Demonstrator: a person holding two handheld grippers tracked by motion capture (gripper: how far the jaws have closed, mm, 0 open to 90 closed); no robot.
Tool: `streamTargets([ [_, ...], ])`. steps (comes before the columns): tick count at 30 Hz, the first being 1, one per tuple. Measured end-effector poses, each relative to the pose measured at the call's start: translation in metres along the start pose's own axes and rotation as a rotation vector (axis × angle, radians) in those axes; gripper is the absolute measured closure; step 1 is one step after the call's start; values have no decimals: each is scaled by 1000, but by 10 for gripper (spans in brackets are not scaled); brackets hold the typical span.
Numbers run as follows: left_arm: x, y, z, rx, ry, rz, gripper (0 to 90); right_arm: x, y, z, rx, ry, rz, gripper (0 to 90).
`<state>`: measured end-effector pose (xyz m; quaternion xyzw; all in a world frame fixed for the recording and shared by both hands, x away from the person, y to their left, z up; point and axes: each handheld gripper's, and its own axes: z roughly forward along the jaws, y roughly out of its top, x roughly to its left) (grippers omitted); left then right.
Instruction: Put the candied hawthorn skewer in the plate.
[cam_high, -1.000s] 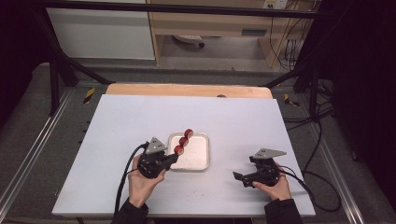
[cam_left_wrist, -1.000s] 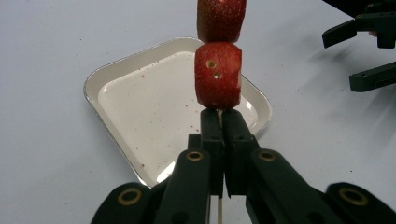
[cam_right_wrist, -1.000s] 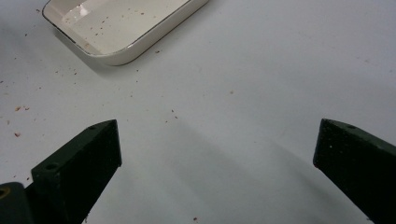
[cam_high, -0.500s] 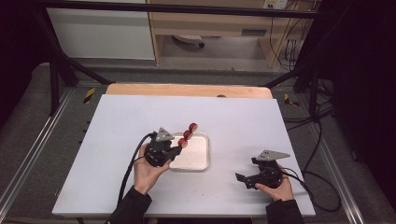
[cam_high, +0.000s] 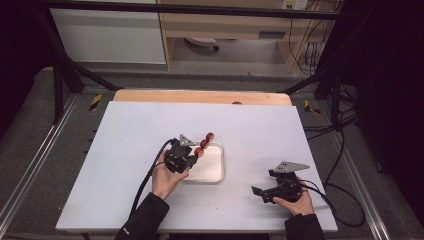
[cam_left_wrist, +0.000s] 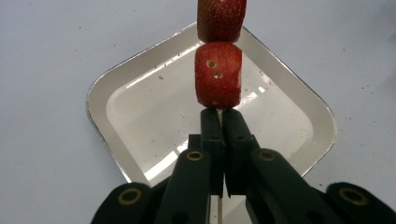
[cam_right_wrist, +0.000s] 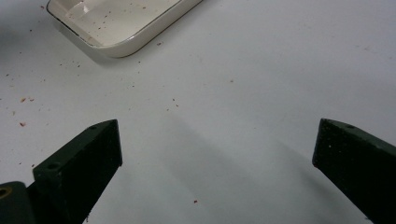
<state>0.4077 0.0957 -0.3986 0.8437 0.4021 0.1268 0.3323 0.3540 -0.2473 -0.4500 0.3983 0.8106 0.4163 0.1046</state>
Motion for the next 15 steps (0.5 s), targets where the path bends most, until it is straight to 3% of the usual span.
streamTargets([
  [15,-5,-7,25,96,31,17,882,0,-1,1,3,0,5,23],
])
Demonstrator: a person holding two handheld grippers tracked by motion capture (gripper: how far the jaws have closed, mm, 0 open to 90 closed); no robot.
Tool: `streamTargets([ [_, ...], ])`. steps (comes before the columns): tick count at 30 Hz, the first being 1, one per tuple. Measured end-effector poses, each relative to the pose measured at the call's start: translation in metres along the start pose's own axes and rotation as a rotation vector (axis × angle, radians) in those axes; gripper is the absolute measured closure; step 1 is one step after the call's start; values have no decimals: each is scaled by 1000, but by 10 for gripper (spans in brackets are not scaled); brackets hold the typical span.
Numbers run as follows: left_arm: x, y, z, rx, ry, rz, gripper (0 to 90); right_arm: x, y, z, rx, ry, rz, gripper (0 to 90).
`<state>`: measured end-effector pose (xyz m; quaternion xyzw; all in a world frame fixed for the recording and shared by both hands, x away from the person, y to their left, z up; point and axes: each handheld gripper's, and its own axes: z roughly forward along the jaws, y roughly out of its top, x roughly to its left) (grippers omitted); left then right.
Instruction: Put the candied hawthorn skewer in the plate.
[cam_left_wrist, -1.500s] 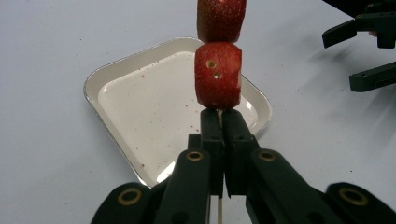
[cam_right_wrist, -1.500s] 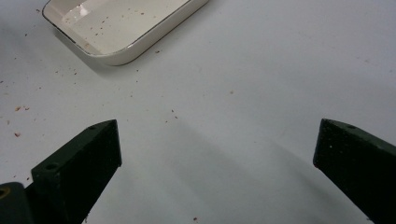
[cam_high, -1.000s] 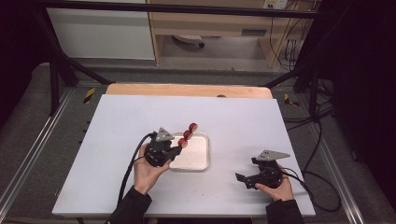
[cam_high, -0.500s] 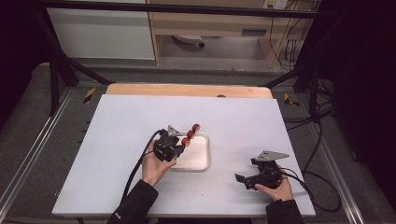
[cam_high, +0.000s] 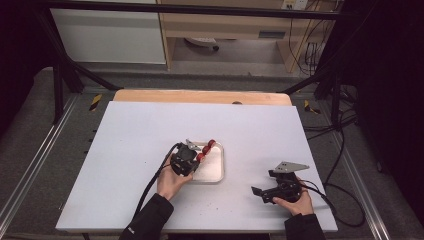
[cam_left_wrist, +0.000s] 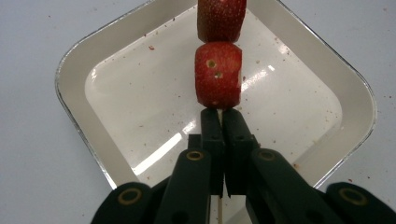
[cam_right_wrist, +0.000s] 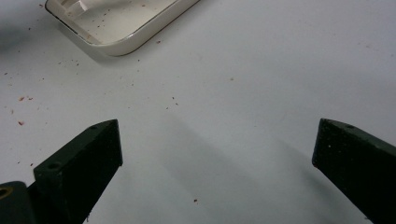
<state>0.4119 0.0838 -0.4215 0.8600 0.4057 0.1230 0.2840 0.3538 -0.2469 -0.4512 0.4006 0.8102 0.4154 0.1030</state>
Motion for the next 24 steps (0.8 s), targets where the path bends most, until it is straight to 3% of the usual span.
streamTargets([
  [13,-4,-1,7,71,27,-3,882,1,0,1,8,2,1,26],
  [24,-4,-1,6,64,36,5,869,1,0,1,7,2,2,26],
])
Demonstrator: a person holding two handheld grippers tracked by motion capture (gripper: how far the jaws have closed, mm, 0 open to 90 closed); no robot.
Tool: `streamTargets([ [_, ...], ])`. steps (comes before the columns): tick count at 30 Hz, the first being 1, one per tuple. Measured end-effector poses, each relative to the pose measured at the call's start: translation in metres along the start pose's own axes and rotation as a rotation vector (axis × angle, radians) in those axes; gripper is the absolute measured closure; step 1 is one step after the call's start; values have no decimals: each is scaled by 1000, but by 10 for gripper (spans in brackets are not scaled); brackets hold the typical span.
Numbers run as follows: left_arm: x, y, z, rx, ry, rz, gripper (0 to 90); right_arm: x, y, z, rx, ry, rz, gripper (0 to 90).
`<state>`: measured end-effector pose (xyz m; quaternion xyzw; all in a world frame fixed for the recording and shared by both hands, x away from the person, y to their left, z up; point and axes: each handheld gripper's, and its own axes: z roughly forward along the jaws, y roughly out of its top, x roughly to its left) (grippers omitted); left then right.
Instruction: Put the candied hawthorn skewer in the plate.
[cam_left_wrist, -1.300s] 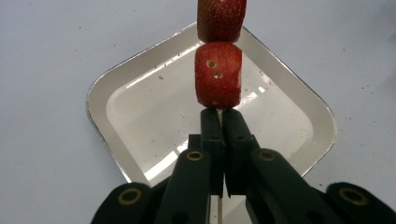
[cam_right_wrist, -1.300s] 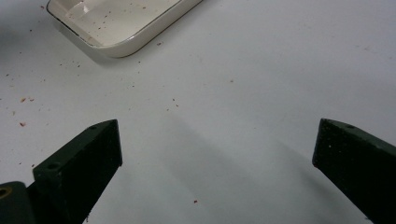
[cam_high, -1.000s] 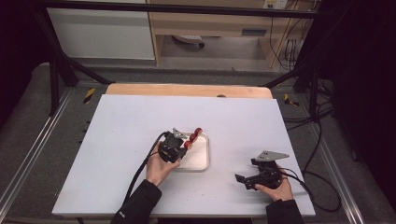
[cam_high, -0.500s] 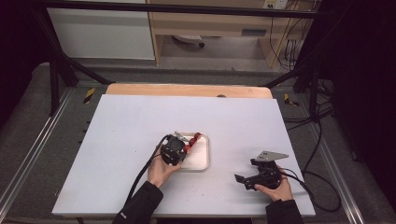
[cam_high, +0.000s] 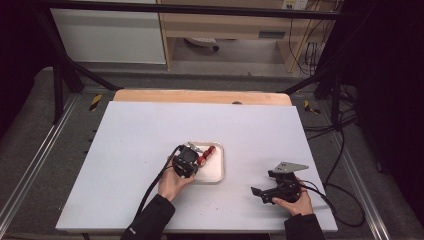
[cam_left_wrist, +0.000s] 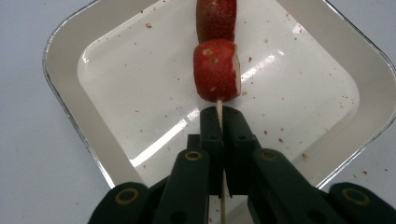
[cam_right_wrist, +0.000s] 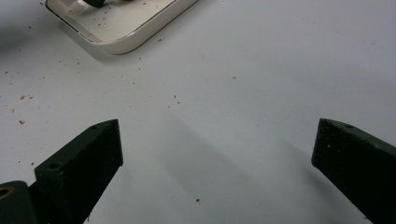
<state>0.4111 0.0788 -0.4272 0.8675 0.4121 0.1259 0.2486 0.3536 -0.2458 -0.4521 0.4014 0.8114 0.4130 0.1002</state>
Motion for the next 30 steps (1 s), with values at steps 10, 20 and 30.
streamTargets([
  [10,8,-4,-20,-61,-30,37,700,-1,0,-1,-5,0,0,24],
  [20,20,-18,-43,-116,-96,89,350,-1,1,-2,-9,2,10,22],
  [30,43,-53,-64,-172,-114,101,167,-1,1,-3,-10,-1,16,17],
])
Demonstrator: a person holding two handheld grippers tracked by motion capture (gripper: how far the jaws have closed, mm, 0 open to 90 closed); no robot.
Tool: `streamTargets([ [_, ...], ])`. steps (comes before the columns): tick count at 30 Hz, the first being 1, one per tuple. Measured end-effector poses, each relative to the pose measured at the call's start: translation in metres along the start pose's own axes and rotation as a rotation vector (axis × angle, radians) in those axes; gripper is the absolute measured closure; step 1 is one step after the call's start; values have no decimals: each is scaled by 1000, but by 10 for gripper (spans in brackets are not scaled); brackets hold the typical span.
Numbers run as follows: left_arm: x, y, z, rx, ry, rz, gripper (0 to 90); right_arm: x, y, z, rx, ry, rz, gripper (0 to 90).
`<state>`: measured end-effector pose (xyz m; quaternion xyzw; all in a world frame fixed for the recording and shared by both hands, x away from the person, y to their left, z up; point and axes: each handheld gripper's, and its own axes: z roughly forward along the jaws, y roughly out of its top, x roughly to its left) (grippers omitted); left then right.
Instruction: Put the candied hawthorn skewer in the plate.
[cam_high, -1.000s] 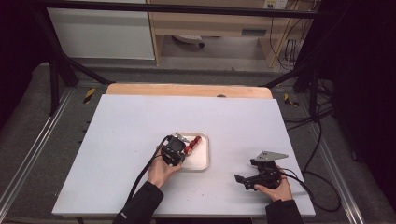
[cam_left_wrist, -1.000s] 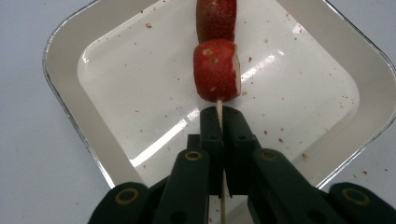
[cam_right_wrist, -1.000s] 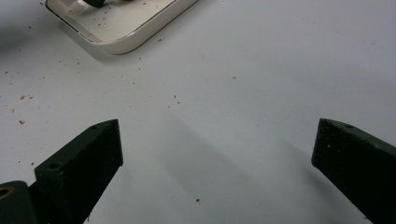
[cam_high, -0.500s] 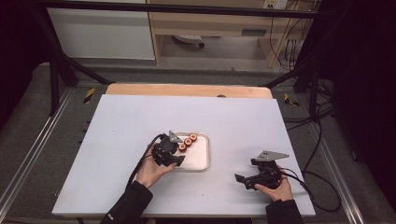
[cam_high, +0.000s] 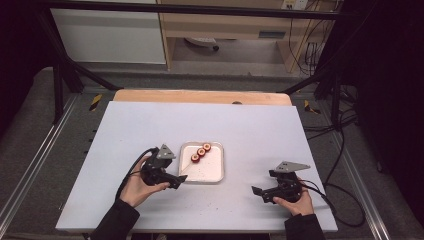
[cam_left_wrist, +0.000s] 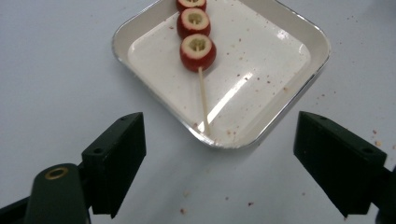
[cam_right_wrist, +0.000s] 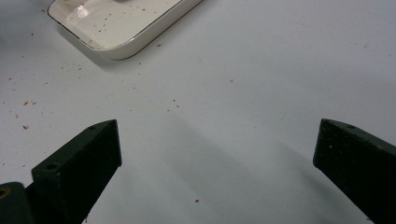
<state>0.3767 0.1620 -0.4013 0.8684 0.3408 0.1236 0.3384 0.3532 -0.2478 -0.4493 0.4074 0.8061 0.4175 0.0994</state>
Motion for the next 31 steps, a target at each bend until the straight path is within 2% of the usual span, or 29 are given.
streamTargets([
  [6,15,-29,-17,-50,30,-24,140,0,0,0,2,0,-1,12],
  [11,27,-56,-27,-94,68,-78,138,0,0,0,5,-2,-1,10],
  [20,33,-96,-35,-127,78,-107,129,0,-2,1,13,1,-11,8],
  [25,36,-102,-35,-124,59,-120,127,0,-2,1,19,1,-18,8],
  [31,37,-103,-34,-120,60,-118,126,1,-2,1,22,-1,-21,8],
])
